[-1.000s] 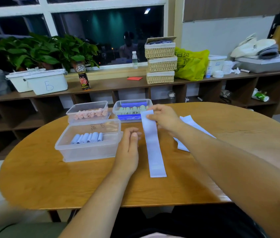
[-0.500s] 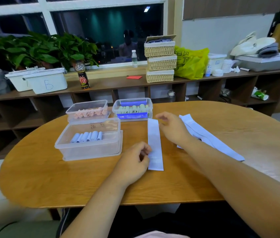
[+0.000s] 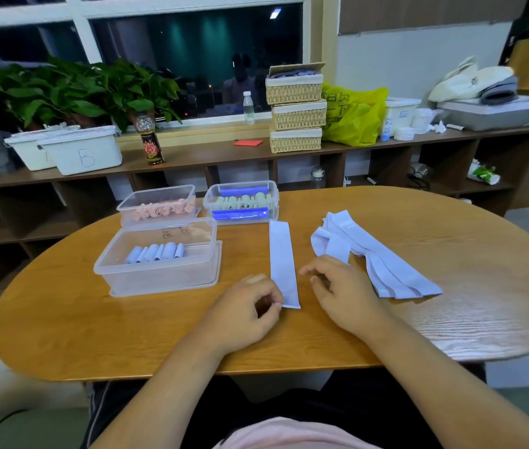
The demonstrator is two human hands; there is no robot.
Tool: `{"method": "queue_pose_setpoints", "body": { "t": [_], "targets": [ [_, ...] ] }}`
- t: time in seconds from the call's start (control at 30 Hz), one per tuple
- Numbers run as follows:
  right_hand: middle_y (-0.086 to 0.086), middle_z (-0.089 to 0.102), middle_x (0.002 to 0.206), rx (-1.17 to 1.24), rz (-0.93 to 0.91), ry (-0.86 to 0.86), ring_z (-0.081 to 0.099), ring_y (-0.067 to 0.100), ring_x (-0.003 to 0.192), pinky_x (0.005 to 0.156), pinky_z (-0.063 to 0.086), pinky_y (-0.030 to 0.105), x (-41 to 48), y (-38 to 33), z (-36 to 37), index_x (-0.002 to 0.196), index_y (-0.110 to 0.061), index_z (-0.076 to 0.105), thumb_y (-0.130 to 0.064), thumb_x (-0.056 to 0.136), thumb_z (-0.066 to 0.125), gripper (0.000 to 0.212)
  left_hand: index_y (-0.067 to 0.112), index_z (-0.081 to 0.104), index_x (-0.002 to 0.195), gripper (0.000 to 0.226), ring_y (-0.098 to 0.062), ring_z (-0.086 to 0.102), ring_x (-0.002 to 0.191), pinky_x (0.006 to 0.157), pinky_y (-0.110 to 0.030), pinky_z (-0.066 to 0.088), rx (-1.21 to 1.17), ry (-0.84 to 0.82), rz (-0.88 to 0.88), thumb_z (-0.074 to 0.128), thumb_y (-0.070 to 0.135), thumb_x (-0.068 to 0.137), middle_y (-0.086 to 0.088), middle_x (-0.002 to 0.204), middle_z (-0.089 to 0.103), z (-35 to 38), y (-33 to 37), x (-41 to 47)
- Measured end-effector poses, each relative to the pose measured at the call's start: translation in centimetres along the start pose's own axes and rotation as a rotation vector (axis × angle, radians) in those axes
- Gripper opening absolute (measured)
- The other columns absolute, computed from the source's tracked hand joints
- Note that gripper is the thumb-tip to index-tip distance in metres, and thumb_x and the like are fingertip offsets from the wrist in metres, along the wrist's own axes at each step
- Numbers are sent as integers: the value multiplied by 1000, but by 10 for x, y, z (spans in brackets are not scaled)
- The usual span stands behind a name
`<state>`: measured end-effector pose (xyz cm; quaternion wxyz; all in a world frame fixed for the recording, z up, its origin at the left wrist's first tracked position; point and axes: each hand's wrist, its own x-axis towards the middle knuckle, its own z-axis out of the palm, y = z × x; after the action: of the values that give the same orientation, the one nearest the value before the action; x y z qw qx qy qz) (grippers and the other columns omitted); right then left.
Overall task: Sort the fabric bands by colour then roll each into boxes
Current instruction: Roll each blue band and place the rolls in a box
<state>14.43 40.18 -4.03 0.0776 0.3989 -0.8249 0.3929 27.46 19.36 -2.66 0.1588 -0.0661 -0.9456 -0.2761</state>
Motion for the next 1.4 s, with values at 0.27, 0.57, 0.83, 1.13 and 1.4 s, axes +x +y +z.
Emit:
{"method": "queue_pose_setpoints", "body": {
  "t": [0.27,0.57,0.83,1.13,1.4],
  "targets": [
    [-23,65,115,-83,4,-124,55,-7,100,85,44,15,0,-2,2,122,-34,69,-19,105,57,26,31,70,94,12,-17,66,97,83,-34,56,-163,17,-9,70,19,97,12,98,66,-3,5,-6],
    [-29,58,114,-115,15,-179,51,-9,103,82,36,6,-3,-8,-3,128,-35,68,-21,107,54,28,35,63,116,32,-5,55,115,96,-24,49,20,-70,-21,63,15,91,23,113,57,-4,5,-14],
    [-28,66,118,-12,-105,-241,60,-3,114,94,47,17,-19,-12,-6,123,-37,70,-34,98,69,26,35,60,116,28,-3,54,113,95,-28,49,41,-71,28,74,35,92,22,112,59,-1,5,-17],
    [-29,65,124,-116,-141,-272,56,-5,120,99,51,29,-20,-15,-6,129,-44,64,-54,98,64,33,39,61,116,19,-1,56,111,94,-30,51,37,-44,3,68,34,99,24,109,61,2,3,-17],
    [-21,67,103,-124,-122,-238,62,0,98,82,55,33,-18,-16,-4,112,-43,61,-44,105,58,7,41,60,120,18,-1,57,110,92,-30,51,25,-7,-29,62,31,105,22,108,62,5,0,-15]
  ]
}}
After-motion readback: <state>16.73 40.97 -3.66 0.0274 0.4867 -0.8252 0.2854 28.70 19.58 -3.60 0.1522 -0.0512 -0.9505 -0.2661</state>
